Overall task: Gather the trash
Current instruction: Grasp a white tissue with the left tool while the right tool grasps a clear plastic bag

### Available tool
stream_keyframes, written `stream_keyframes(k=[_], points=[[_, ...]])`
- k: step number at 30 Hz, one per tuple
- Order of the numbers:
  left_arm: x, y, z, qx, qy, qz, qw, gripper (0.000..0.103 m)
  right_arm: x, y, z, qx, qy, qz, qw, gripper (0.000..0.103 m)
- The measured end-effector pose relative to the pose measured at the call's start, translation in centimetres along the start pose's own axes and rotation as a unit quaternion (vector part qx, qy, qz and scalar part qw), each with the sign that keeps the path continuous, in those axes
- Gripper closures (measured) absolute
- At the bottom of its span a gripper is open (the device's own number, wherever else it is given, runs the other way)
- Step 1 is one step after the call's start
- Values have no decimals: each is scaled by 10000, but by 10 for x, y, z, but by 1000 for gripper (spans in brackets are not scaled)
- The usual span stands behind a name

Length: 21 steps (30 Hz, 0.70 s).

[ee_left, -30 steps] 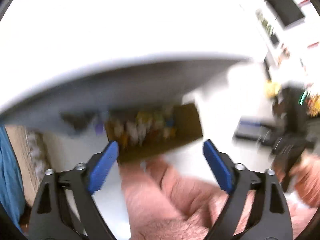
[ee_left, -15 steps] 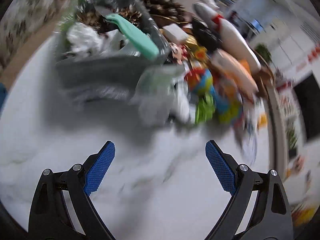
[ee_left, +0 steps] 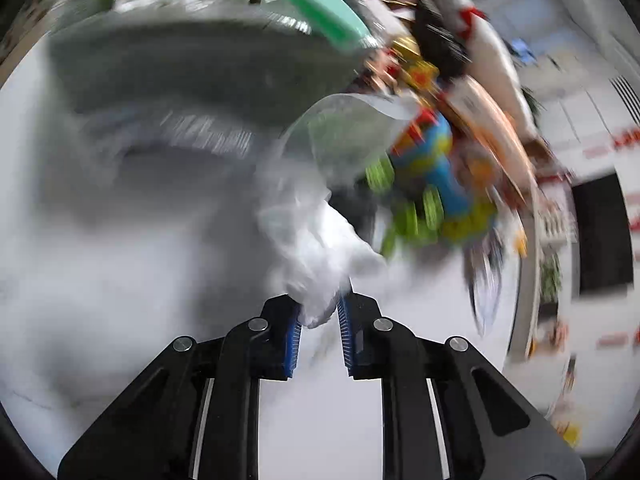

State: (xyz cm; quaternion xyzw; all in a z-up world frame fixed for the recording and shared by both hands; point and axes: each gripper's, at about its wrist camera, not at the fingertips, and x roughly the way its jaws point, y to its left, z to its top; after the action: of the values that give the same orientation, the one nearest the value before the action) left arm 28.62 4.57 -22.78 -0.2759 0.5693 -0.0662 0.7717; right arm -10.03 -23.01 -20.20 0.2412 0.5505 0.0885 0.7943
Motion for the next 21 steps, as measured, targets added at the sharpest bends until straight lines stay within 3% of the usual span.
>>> stream_keyframes(k=[5,10,12,15,17,19,21], points=[[-59,23,-75,941,75,-189,9954,87,10,27,51,-223,-25,510,9984,5],[-96,54,-117,1254,-3,-173,9920,87,52,82,126,-737,70,731,9946,5],[-106,69,-134,1409,-91,1,9900,87,83,114,165,-701,193,1030,9920,5],[-114,89,-145,1376,-138,103,9903,87,127,157,220,-520,233,1255,9905,5],[-115,99,-151,1304,-169,161,9912,87,162,175,260,-16,270,1315,9909,10],[-116,108,-158,1311,-172,287,9908,87,186,188,286,310,218,1204,9920,11],[-118,117,-163,1303,-171,336,9908,87,211,200,312,435,203,892,9949,19]])
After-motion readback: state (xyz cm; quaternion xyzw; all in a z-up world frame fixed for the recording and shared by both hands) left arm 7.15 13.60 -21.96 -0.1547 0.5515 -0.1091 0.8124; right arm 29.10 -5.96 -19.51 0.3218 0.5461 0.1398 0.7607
